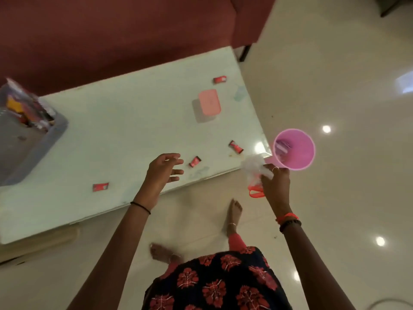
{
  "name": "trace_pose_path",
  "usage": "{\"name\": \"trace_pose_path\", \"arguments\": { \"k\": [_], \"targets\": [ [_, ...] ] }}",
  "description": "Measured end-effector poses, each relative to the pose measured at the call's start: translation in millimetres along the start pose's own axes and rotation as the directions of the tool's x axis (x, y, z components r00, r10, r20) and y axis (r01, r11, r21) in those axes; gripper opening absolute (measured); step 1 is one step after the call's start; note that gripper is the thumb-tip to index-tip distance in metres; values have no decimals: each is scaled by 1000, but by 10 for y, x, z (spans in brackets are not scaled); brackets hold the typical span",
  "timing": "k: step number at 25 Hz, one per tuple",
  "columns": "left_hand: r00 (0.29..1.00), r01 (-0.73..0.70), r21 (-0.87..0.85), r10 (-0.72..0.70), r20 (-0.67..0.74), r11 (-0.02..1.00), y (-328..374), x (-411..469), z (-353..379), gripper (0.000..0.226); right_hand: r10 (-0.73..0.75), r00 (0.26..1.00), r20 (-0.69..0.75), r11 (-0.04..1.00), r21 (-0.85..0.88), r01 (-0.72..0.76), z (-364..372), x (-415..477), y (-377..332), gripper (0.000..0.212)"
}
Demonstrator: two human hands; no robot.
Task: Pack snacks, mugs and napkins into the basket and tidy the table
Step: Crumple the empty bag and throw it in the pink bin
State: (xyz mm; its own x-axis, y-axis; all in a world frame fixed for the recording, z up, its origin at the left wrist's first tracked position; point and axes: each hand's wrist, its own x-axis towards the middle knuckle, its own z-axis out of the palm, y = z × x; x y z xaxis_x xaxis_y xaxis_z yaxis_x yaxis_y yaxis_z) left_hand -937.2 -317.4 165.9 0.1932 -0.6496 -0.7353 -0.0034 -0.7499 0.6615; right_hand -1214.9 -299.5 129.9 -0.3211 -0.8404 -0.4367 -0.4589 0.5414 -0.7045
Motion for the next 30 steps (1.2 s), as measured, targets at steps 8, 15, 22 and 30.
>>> {"name": "trace_pose_path", "arguments": {
  "k": [8,15,22,30],
  "targets": [
    [986,4,49,-12,164,999,299,787,2161,25,346,933,-104,917,-175,-359,-954,2008,1488,40],
    [988,-46,84,33,150,995,287,1443,2668,24,364,930,-50,869,-341,-359,-776,3296,2194,54],
    [995,-34,108,24,100,994,169,1759,2666,21,366,928,72,874,-370,-316,-570,3814,2435,69],
    [998,-24,39,22,56,999,359,1423,2435,21,277,960,-39,910,-310,-275,-688,3194,1788,42]
  ]
}}
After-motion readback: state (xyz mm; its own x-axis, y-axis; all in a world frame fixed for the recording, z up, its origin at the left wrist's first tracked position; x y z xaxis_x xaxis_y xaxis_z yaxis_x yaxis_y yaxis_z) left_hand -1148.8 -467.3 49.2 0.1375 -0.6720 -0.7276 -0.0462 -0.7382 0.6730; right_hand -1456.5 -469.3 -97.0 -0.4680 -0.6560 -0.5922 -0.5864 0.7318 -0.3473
